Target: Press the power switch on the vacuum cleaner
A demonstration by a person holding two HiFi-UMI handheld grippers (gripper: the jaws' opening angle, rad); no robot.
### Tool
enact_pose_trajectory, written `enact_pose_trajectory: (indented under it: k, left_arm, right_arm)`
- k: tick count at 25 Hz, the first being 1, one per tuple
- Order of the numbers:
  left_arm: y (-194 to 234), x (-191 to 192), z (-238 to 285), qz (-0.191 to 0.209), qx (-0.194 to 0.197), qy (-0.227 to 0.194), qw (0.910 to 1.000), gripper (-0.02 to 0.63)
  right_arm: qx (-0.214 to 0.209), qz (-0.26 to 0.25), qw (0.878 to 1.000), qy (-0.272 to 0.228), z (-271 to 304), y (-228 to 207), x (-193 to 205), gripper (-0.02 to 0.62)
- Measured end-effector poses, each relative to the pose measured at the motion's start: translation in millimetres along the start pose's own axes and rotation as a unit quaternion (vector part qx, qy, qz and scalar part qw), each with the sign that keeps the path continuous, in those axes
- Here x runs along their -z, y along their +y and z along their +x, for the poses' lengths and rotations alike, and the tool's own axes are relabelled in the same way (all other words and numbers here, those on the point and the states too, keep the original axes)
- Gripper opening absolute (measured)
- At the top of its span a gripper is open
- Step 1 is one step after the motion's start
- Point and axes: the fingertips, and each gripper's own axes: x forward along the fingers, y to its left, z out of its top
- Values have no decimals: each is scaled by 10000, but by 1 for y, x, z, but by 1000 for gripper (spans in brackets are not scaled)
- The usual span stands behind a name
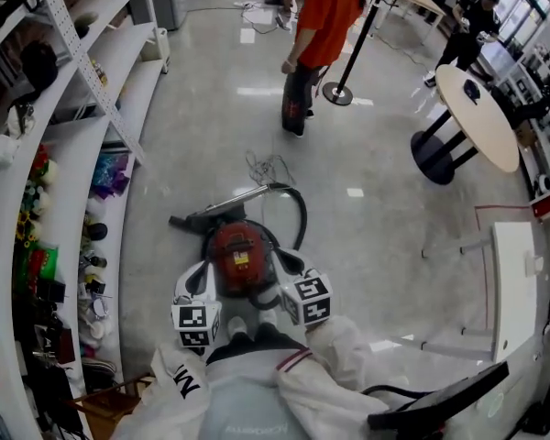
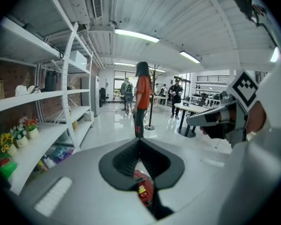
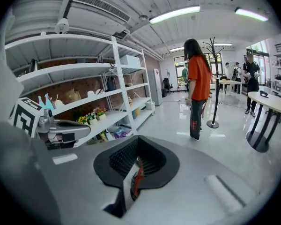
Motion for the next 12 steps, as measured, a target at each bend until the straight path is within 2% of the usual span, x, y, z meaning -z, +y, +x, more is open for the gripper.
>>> enact_pose_trajectory:
  k: [4, 12]
  left_arm:
    - [-2, -20, -3, 54, 21, -144, 9999, 0]
    - [1, -57, -10, 173, 24, -493, 9986, 0]
  right_arm:
    - [-64, -82, 9997, -235, -15, 9, -18, 0]
    - [73, -223, 9978, -617, -42, 7, -49, 0]
